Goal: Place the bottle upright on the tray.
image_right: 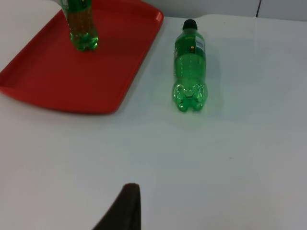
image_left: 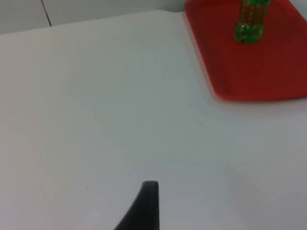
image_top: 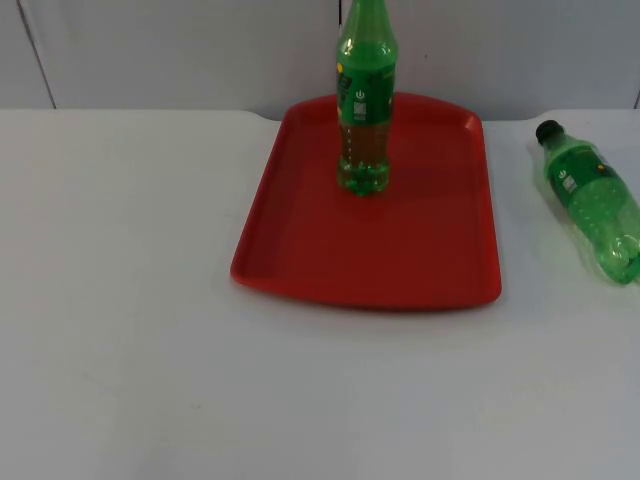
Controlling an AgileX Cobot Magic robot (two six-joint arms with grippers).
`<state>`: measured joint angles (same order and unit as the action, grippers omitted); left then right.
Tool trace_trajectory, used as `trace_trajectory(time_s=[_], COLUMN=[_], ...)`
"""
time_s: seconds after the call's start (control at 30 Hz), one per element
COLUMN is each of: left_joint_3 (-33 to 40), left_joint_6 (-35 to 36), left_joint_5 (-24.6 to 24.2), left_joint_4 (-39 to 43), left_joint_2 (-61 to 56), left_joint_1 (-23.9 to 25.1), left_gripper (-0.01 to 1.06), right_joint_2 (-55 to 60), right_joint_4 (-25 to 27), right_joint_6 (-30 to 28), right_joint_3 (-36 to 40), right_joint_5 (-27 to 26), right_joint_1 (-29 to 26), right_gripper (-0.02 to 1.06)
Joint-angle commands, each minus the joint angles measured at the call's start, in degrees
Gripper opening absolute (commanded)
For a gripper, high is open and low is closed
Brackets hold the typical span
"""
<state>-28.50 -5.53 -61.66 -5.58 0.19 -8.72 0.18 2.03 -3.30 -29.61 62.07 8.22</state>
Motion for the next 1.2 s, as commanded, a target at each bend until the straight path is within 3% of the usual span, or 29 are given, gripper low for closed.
trace_trajectory(time_s=[0.0, 0.23, 0.3, 0.33, 1.17], left_joint_3=[0.23, 0.23, 0.23, 0.23, 0.23], left_joint_6=[0.41, 0.25, 0.25, 0.25, 0.47], left_joint_5=[-0.05, -0.05, -0.05, -0.05, -0.05], left_joint_4=[0.28, 0.28, 0.28, 0.28, 0.07], left_joint_2=[-0.19, -0.19, -0.19, -0.19, -0.19], left_joint_1=[0.16, 0.16, 0.16, 0.16, 0.16], left_gripper=[0.90, 0.91, 1.04, 1.05, 1.05], right_joint_2=[-0.18, -0.18, -0.18, -0.18, -0.18], right_joint_4=[0.25, 0.25, 0.25, 0.25, 0.25], right_joint_6=[-0.13, -0.13, -0.13, -0.13, -0.13], right_joint_3=[0.02, 0.02, 0.02, 0.02, 0.02], right_joint_5=[-0.32, -0.32, -0.32, -0.32, -0.32], right_joint_1=[-0.32, -0.32, -0.32, -0.32, -0.32], right_gripper=[1.05, 1.05, 1.05, 1.05, 1.05])
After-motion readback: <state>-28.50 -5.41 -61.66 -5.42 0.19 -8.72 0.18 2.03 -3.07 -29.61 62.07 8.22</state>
